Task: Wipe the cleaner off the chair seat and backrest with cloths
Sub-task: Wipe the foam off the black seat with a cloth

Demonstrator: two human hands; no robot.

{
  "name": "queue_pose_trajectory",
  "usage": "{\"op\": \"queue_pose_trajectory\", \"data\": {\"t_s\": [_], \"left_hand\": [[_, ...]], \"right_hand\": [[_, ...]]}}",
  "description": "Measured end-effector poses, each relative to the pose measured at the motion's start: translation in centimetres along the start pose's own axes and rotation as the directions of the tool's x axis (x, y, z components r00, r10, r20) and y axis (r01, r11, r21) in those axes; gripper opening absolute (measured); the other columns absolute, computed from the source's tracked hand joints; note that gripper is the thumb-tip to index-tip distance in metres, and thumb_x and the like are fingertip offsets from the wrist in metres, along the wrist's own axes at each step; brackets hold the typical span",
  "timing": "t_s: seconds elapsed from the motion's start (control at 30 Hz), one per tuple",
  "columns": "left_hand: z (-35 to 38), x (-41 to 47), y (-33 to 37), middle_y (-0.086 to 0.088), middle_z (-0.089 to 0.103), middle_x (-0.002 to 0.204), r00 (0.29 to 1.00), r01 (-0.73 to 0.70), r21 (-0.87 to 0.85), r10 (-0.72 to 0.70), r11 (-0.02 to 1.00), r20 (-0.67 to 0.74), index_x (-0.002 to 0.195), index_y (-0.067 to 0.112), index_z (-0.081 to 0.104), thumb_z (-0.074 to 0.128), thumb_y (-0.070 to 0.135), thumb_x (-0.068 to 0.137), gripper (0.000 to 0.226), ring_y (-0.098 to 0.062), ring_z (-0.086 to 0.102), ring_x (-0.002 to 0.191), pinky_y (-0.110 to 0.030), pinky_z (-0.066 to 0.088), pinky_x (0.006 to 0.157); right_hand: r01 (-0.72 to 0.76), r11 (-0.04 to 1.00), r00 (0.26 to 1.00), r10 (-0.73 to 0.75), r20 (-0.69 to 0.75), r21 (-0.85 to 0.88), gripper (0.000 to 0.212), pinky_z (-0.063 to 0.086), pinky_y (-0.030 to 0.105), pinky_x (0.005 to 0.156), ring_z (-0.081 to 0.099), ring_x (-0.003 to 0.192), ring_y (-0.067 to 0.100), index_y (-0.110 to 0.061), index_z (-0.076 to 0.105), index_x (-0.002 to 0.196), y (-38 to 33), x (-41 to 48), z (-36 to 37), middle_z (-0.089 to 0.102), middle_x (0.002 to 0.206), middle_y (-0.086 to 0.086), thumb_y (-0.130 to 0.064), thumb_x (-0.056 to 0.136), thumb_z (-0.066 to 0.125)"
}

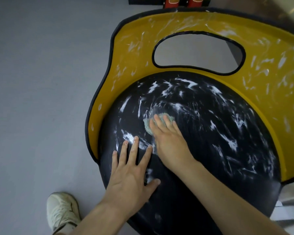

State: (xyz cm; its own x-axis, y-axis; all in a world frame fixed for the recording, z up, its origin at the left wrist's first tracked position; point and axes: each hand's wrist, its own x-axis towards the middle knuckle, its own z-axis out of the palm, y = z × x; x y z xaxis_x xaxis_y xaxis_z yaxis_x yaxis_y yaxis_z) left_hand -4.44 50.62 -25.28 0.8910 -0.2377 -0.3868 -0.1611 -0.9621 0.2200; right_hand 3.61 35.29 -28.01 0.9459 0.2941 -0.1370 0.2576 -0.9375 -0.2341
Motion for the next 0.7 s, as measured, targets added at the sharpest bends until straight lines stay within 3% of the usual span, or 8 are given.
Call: {"op": "queue_pose_trajectory", "data": {"t_s": [0.1, 0.17, 0.27, 0.33, 0.43, 0.57, 0.7], "left_hand": [[0.4, 0.1, -0.2, 0.003, -0.049, 0.153, 1.0, -0.01, 0.004, 0.01, 1.0, 0.001, 0.15, 0.047, -0.026, 0.029, 0.078, 0.091, 0.086, -0.026, -0.044, 0.141, -0.049, -0.02, 0.12], [0.5, 0.2, -0.4, 0.002, -0.05, 0.152, 1.0, -0.02, 0.016, 0.02, 1.0, -0.007, 0.147, 0.049, -0.029, 0.015, 0.082, 0.083, 0.085, -0.025, -0.047, 0.14, -0.047, -0.023, 0.117], [0.6, 0.3, -0.5, 0.002, -0.046, 0.154, 1.0, -0.008, -0.015, 0.008, 1.0, -0.014, 0.15, 0.049, -0.025, 0.026, 0.079, 0.09, 0.084, -0.024, -0.045, 0.14, -0.046, -0.023, 0.117], [0.6, 0.3, -0.2, 0.002, -0.044, 0.156, 1.0, -0.012, -0.016, 0.012, 1.0, -0.017, 0.151, 0.048, -0.023, 0.035, 0.075, 0.094, 0.086, -0.026, -0.043, 0.142, -0.05, -0.02, 0.12], [0.6, 0.3, -0.3, 0.002, -0.044, 0.156, 1.0, -0.013, -0.013, 0.013, 1.0, -0.012, 0.152, 0.051, -0.021, 0.037, 0.073, 0.094, 0.085, -0.027, -0.042, 0.143, -0.052, -0.017, 0.121], [0.3, 0.0, -0.5, 0.002, -0.048, 0.154, 1.0, -0.029, -0.016, 0.028, 0.999, -0.01, 0.151, 0.054, -0.019, 0.037, 0.074, 0.093, 0.082, -0.027, -0.041, 0.143, -0.049, -0.018, 0.12], [0.3, -0.1, -0.7, 0.004, -0.051, 0.151, 0.999, -0.044, -0.01, 0.044, 0.999, 0.001, 0.15, 0.055, -0.017, 0.035, 0.076, 0.093, 0.081, -0.024, -0.045, 0.141, -0.045, -0.02, 0.119]], "right_hand": [[0.071, 0.997, 0.997, -0.072, -0.018, -0.043, 0.07, 0.016, 0.045, 0.122, 0.02, 0.153, 0.027, -0.015, 0.032, 0.156, 0.7, -5.5, 1.2, 0.029, 0.164, 0.006, -0.016, 0.092, 0.061], [0.09, 0.992, 0.996, -0.092, -0.02, -0.087, 0.073, 0.021, 0.045, 0.119, 0.031, 0.149, 0.029, -0.014, 0.04, 0.152, 1.3, -5.8, 1.5, 0.038, 0.159, 0.007, -0.014, 0.085, 0.07], [0.11, 0.991, 0.993, -0.112, -0.024, -0.083, 0.07, 0.005, 0.044, 0.125, 0.008, 0.155, 0.027, -0.019, 0.022, 0.159, 1.2, -1.4, 0.7, 0.017, 0.167, 0.003, -0.01, 0.097, 0.054], [0.047, 0.997, 0.998, -0.048, -0.032, -0.057, 0.067, -0.002, 0.044, 0.126, -0.005, 0.155, 0.025, -0.021, 0.01, 0.161, 0.6, 3.1, -0.4, 0.003, 0.169, 0.001, -0.01, 0.103, 0.04], [-0.041, 0.999, 0.999, 0.041, -0.036, -0.003, 0.069, -0.002, 0.044, 0.126, -0.006, 0.155, 0.026, -0.021, 0.009, 0.161, -0.4, 6.2, -1.1, 0.0, 0.17, 0.001, -0.004, 0.102, 0.039], [0.055, 0.998, 0.998, -0.054, -0.022, 0.026, 0.071, -0.002, 0.043, 0.126, -0.011, 0.155, 0.022, -0.023, 0.005, 0.161, 0.5, -0.1, -0.2, -0.003, 0.169, -0.001, -0.009, 0.102, 0.041], [0.119, 0.993, 0.992, -0.12, -0.036, -0.013, 0.069, -0.003, 0.04, 0.123, -0.003, 0.155, 0.021, -0.023, 0.012, 0.16, 1.6, -5.3, 0.8, 0.01, 0.169, 0.0, -0.011, 0.101, 0.046]]}}
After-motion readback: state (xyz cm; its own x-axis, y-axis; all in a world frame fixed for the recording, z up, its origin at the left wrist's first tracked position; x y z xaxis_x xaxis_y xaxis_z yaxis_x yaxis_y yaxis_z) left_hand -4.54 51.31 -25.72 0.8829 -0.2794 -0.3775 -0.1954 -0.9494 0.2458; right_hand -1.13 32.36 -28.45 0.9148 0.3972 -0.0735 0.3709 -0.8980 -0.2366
